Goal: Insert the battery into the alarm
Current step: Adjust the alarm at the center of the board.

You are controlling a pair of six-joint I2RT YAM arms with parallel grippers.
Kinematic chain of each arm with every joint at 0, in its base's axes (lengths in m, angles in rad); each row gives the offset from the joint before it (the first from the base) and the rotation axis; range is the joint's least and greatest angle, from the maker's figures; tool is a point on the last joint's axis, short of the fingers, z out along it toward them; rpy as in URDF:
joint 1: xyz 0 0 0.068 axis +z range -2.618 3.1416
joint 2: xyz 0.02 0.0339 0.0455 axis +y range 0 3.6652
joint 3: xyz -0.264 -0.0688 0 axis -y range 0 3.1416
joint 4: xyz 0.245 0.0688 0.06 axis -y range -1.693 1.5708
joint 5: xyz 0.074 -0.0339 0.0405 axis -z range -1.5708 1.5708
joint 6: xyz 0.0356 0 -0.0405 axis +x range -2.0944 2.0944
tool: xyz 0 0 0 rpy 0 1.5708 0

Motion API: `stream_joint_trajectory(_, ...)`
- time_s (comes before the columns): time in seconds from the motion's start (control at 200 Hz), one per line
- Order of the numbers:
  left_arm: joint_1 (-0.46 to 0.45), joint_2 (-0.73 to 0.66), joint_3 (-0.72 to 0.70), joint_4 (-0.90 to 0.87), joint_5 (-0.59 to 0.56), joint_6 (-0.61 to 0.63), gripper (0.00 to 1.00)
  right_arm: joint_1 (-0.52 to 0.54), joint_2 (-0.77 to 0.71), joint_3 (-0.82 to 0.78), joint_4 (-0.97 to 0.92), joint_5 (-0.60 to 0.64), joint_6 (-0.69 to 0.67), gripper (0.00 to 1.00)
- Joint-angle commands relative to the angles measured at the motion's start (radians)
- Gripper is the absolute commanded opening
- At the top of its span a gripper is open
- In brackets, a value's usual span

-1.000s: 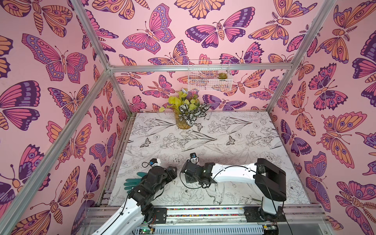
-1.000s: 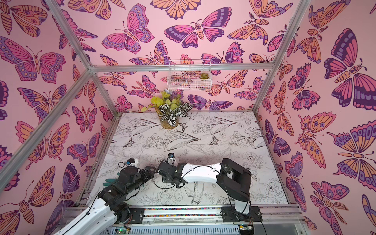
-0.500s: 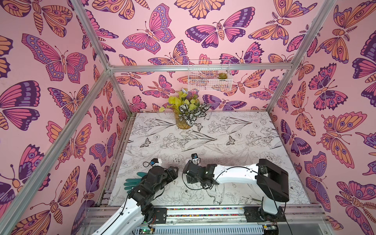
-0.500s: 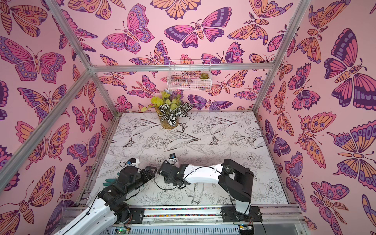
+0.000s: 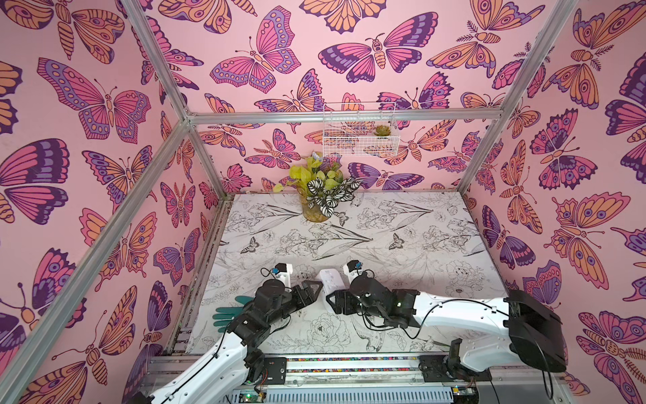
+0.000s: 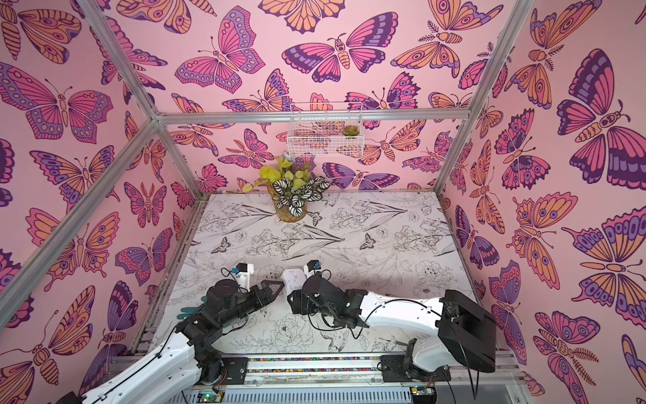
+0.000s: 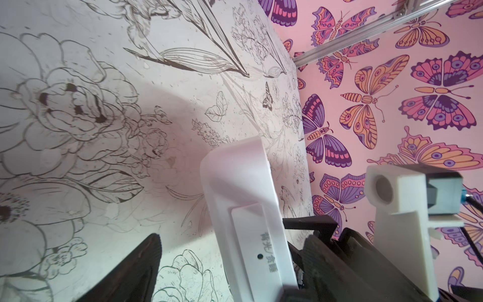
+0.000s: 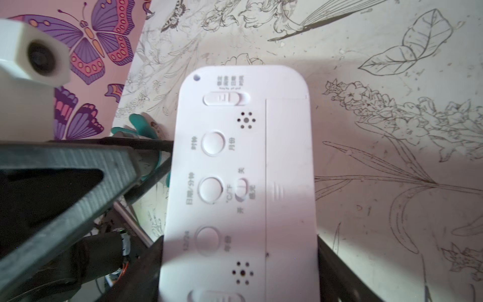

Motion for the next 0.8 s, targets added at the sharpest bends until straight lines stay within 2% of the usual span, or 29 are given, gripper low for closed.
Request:
stream_joint_trajectory(0.0, -0.031, 0.035, 0.031, 0.052, 0.008, 0.013, 0.87, -0.004, -0.041, -0.008, 0.110, -0.033, 0.000, 0.55)
stream_joint_trajectory(0.09, -0.046, 0.064, 0.031, 0.072, -0.011, -0.009, 0.83, -0.003, -0.046, -0.006, 0.117, -0.047, -0.003, 0.54)
stream_joint_trajectory(0.25, -0.067, 0.098, 0.046, 0.099, -0.011, -0.024, 0.71, -0.004, -0.045, -0.005, 0.114, -0.060, -0.006, 0.54)
stream_joint_trajectory(0.501, -0.081, 0.130, 0.064, 0.104, -0.015, -0.022, 0.38, -0.004, -0.057, -0.020, 0.122, -0.053, -0.015, 0.55)
stream_joint_trajectory(0.571, -0.081, 0.134, 0.081, 0.083, -0.025, -0.010, 0.31, -0.003, -0.072, -0.026, 0.112, -0.043, -0.022, 0.66)
stream_joint_trajectory(0.666, -0.085, 0.146, 0.156, -0.046, -0.075, 0.039, 0.25, -0.005, -0.119, -0.038, 0.058, -0.008, -0.046, 0.91)
stream_joint_trajectory(0.796, -0.116, 0.236, 0.315, -0.332, -0.214, 0.169, 0.20, -0.007, -0.237, -0.080, -0.052, 0.114, -0.079, 0.97)
